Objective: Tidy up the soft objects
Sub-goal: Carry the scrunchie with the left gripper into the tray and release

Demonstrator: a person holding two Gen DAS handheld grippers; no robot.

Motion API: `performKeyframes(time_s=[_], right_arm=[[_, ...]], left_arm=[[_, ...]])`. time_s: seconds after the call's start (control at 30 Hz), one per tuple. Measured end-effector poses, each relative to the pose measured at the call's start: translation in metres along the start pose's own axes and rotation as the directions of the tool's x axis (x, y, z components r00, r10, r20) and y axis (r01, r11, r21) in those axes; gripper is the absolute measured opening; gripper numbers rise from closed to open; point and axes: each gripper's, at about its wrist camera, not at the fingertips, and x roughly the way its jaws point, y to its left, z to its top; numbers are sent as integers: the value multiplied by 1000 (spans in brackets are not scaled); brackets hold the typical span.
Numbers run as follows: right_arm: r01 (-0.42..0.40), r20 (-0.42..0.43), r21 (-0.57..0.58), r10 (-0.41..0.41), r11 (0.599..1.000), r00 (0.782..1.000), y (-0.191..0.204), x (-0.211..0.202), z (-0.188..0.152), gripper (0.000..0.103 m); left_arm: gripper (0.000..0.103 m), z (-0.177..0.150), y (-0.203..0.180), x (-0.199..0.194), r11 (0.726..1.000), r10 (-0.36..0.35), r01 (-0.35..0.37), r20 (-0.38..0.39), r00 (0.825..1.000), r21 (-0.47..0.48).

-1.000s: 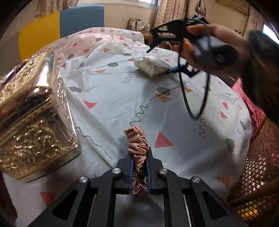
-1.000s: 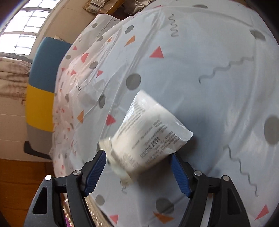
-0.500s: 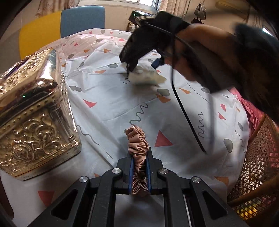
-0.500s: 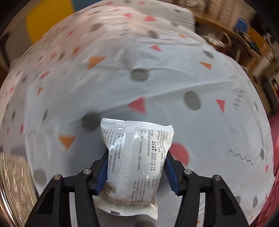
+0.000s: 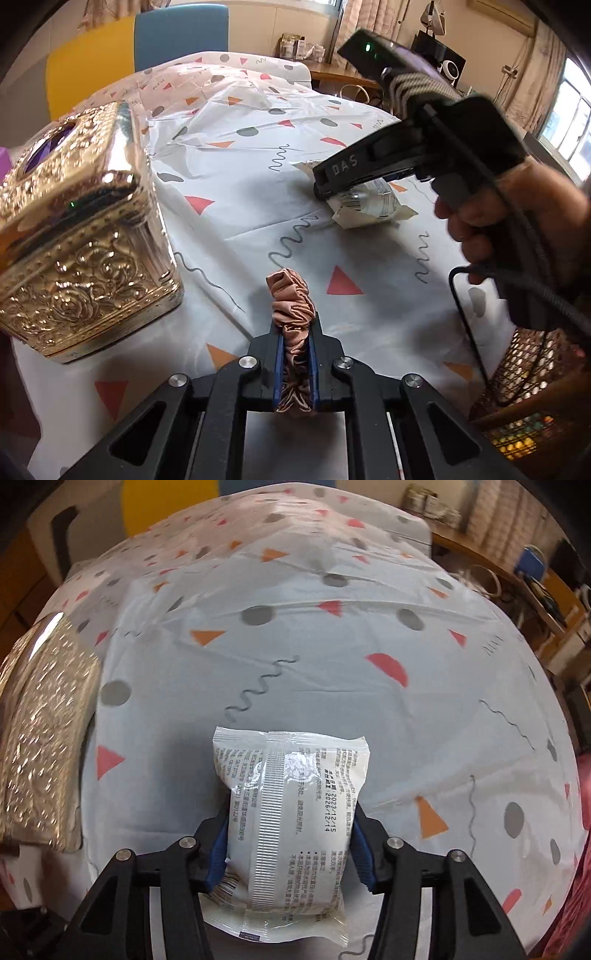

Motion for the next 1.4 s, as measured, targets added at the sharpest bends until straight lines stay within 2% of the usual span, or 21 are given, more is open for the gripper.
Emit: performKeyframes(time_s=[0.23,0.27,0.57,0.67,0.8,0.93,1.1,1.17,1.4], right_arm=[[-26,3,24,26,999,1000,-4,-4,-6,57],[-21,4,20,21,1000,1000,-4,4,2,57],[9,21,-19,-8,1000,1000,6,-7,-7,57],[23,30,-41,-22,999,999,8,-6,-6,57],[29,37,-56,-27,998,999,9,-5,-5,57],[28,37,-59,-26,998,999,8,-3,-4,57],[31,40,-62,-29,998,999,8,-3,-4,57],[34,41,-66,-31,997,999,8,-3,-4,57],[51,55,-85,-46,995,997,10,-5,-4,57]], left_arm=[[11,38,-13,-45,1000,-18,18,106,994,5],[11,43,-13,-50,1000,-10,10,121,993,-1],[11,102,4,-86,995,94,-86,224,970,-48],[11,117,15,-97,989,142,-129,261,955,-67],[11,129,47,-122,968,240,-203,313,919,-146],[11,121,90,-150,933,330,-252,329,885,-258],[11,90,127,-177,886,428,-318,328,842,-338],[11,77,138,-184,871,451,-332,320,833,-363],[11,34,164,-198,829,500,-359,280,820,-430]])
